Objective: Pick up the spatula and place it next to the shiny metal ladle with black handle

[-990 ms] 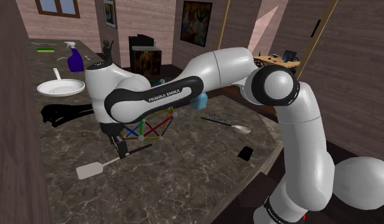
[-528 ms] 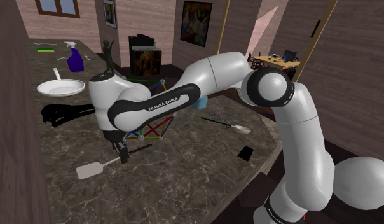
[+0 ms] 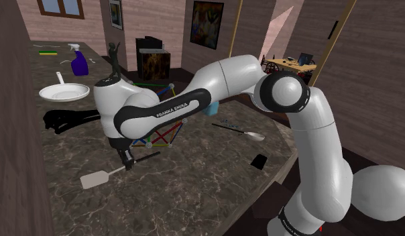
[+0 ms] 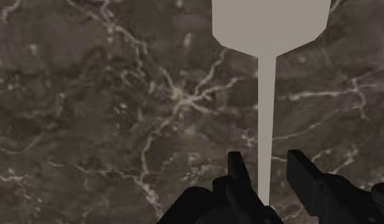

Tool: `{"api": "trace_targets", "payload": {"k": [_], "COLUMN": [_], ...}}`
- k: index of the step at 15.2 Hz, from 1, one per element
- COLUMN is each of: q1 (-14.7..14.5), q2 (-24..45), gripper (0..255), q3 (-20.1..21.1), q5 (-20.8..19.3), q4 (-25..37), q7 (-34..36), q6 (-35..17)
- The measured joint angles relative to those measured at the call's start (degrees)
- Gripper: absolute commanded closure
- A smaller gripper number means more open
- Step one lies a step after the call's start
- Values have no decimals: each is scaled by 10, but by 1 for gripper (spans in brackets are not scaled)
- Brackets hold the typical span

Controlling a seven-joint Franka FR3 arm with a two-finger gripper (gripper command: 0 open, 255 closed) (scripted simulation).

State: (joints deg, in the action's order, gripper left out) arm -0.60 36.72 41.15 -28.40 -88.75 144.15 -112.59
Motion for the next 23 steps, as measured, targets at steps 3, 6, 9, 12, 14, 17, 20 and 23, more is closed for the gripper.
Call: {"api": "trace_targets", "payload": {"k": [3,6,9,12,14,17,20,23], "q1": [0,0,0,1,2,3,2,2], "q2": [0,0,-1,-8,-15,-23,-29,-36], "gripper": [255,255,255,255,255,255,255,255], "q3": [0,0,1,5,8,12,15,19], "q5": [0,0,1,7,12,18,24,29], "q4": [0,0,3,10,15,27,43,57], "q7": [0,0,-1,-4,-7,-12,-18,-22], "q6": [0,0,3,16,27,44,65,84]}}
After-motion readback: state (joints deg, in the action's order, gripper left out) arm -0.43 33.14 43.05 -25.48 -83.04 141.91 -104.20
